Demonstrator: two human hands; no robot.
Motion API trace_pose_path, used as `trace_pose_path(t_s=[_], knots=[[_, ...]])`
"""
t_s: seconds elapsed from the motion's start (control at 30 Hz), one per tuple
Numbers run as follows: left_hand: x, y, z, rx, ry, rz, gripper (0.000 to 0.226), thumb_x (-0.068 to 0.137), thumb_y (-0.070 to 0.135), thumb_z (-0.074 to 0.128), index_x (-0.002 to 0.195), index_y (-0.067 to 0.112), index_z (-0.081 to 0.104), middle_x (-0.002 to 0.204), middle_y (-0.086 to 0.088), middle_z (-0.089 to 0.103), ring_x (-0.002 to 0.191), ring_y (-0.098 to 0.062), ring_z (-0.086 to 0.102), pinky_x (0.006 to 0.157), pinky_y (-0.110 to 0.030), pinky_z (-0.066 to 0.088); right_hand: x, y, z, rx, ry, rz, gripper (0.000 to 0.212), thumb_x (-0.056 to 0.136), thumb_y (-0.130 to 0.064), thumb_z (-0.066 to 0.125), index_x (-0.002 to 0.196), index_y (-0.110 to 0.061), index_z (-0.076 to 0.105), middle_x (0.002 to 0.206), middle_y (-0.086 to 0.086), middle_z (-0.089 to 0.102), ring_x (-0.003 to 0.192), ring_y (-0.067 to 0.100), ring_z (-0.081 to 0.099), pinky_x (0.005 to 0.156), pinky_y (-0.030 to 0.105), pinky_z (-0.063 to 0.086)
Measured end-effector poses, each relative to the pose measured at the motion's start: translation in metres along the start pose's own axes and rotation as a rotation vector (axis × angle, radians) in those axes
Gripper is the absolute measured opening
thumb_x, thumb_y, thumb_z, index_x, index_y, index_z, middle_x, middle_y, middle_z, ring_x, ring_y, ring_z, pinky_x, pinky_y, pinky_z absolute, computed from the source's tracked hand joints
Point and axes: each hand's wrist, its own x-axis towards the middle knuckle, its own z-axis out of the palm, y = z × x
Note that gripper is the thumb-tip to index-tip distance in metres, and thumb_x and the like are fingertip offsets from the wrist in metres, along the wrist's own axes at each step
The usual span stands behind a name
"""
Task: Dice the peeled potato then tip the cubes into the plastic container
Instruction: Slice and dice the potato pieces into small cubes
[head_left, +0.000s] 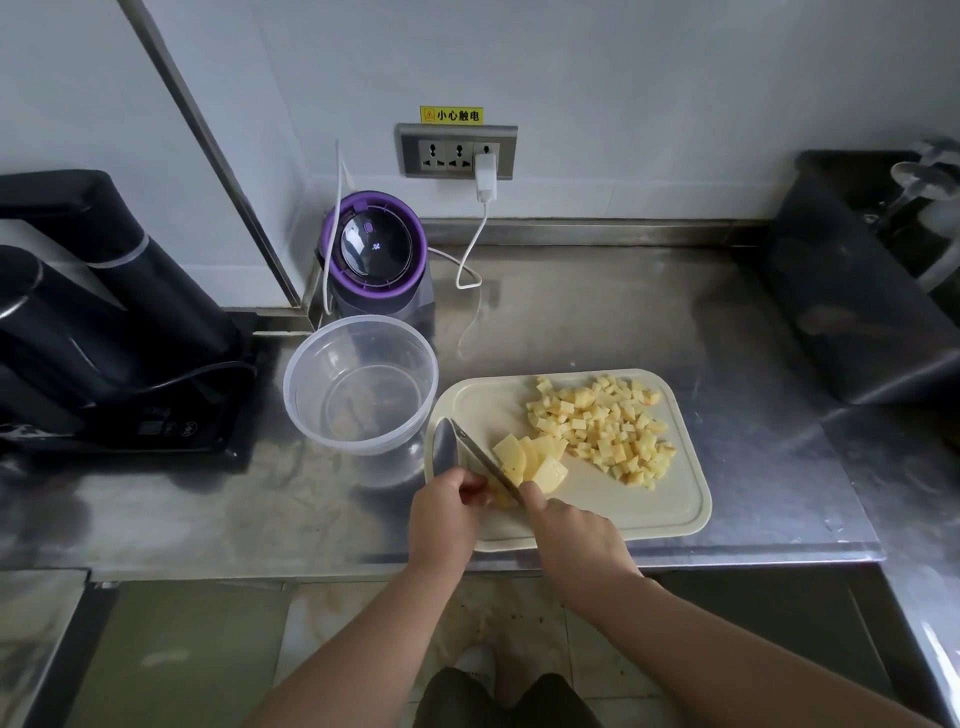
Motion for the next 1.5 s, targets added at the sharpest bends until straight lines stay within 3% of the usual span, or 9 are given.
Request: trace_pose_path(t_s=[0.17, 0.47, 0.6, 0.8, 0.9, 0.97, 1.07, 1.2, 1.5], knots=[[0.0, -0.001, -0.003, 0.006, -0.028, -0.002, 0.011, 0.087, 0.014, 0.068, 0.098, 0.013, 0.07, 0.092, 0.007, 0.069, 0.092, -0.011, 0.063, 0.087, -0.022, 0.046, -0.004, 0.011, -0.01, 0.153, 0.036, 0.027, 0.059, 0.096, -0.006, 0.05, 0.14, -0.026, 0.017, 0.076, -0.004, 0.047, 0.061, 0.009, 0.05, 0.047, 0.019, 0.035], [-0.004, 0.003, -0.003, -0.048, -0.011, 0.001, 0.006, 0.085, 0.011, 0.07, 0.085, 0.016, 0.066, 0.085, 0.004, 0.069, 0.088, -0.014, 0.066, 0.09, -0.027, 0.05, -0.015, 0.006, -0.015, 0.097, 0.033, -0.014, 0.069, 0.094, -0.003, 0.053, 0.143, -0.029, 0.011, 0.083, 0.001, 0.055, 0.07, 0.014, 0.06, 0.066, 0.029, 0.056], [-0.004, 0.002, -0.002, -0.045, 0.001, 0.015, 0.003, 0.085, 0.012, 0.07, 0.088, 0.013, 0.069, 0.086, 0.004, 0.071, 0.088, -0.013, 0.066, 0.088, -0.025, 0.049, -0.016, 0.004, -0.016, 0.083, 0.04, -0.021, 0.067, 0.095, -0.004, 0.052, 0.143, -0.027, 0.012, 0.087, 0.002, 0.057, 0.072, 0.014, 0.061, 0.065, 0.027, 0.055], [-0.009, 0.001, 0.0, -0.034, 0.033, 0.05, 0.008, 0.086, 0.015, 0.069, 0.085, 0.019, 0.063, 0.088, 0.004, 0.068, 0.088, -0.014, 0.065, 0.083, -0.035, 0.056, -0.013, 0.006, -0.024, 0.051, -0.004, -0.031, 0.063, 0.095, -0.004, 0.052, 0.141, -0.028, 0.016, 0.083, 0.002, 0.057, 0.069, 0.014, 0.06, 0.061, 0.026, 0.053], [-0.022, -0.003, 0.002, 0.157, 0.08, 0.21, 0.013, 0.087, 0.032, 0.066, 0.091, 0.02, 0.064, 0.092, 0.011, 0.057, 0.082, -0.009, 0.063, 0.062, -0.02, 0.054, -0.013, 0.011, -0.031, 0.059, 0.025, -0.025, 0.057, 0.096, -0.005, 0.052, 0.138, -0.029, 0.02, 0.075, -0.002, 0.05, 0.06, 0.01, 0.053, 0.052, 0.022, 0.044], [-0.029, -0.002, 0.004, 0.431, 0.059, 0.376, 0.029, 0.088, 0.05, 0.058, 0.099, 0.024, 0.067, 0.098, 0.012, 0.059, 0.083, -0.005, 0.061, 0.064, -0.01, 0.043, -0.012, 0.015, -0.037, 0.066, 0.066, -0.016, 0.05, 0.096, -0.005, 0.049, 0.134, -0.027, 0.023, 0.075, -0.002, 0.051, 0.06, 0.012, 0.054, 0.052, 0.023, 0.045], [-0.03, 0.006, 0.007, 0.646, -0.025, 0.403, 0.039, 0.091, 0.059, 0.045, 0.114, 0.031, 0.062, 0.113, 0.014, 0.06, 0.097, -0.006, 0.059, 0.08, -0.017, 0.042, -0.012, 0.024, -0.044, 0.078, 0.128, 0.025, 0.039, 0.099, -0.007, 0.043, 0.129, -0.026, 0.026, 0.075, -0.001, 0.054, 0.059, 0.015, 0.054, 0.049, 0.025, 0.044], [-0.025, 0.012, 0.013, 0.754, -0.05, 0.388, 0.038, 0.095, 0.056, 0.04, 0.106, 0.028, 0.064, 0.106, 0.012, 0.066, 0.092, -0.007, 0.063, 0.083, -0.019, 0.046, -0.014, 0.038, -0.049, 0.09, 0.175, 0.076, 0.04, 0.102, -0.013, 0.039, 0.135, -0.025, 0.02, 0.073, -0.002, 0.053, 0.054, 0.012, 0.049, 0.044, 0.021, 0.035], [-0.023, 0.017, 0.014, 0.827, -0.054, 0.413, 0.037, 0.096, 0.054, 0.04, 0.114, 0.028, 0.059, 0.115, 0.014, 0.063, 0.1, -0.007, 0.062, 0.091, -0.022, 0.047, -0.023, 0.056, -0.049, 0.175, 0.169, 0.109, 0.039, 0.104, -0.017, 0.034, 0.14, -0.025, 0.02, 0.091, 0.004, 0.063, 0.069, 0.018, 0.062, 0.06, 0.028, 0.052]])
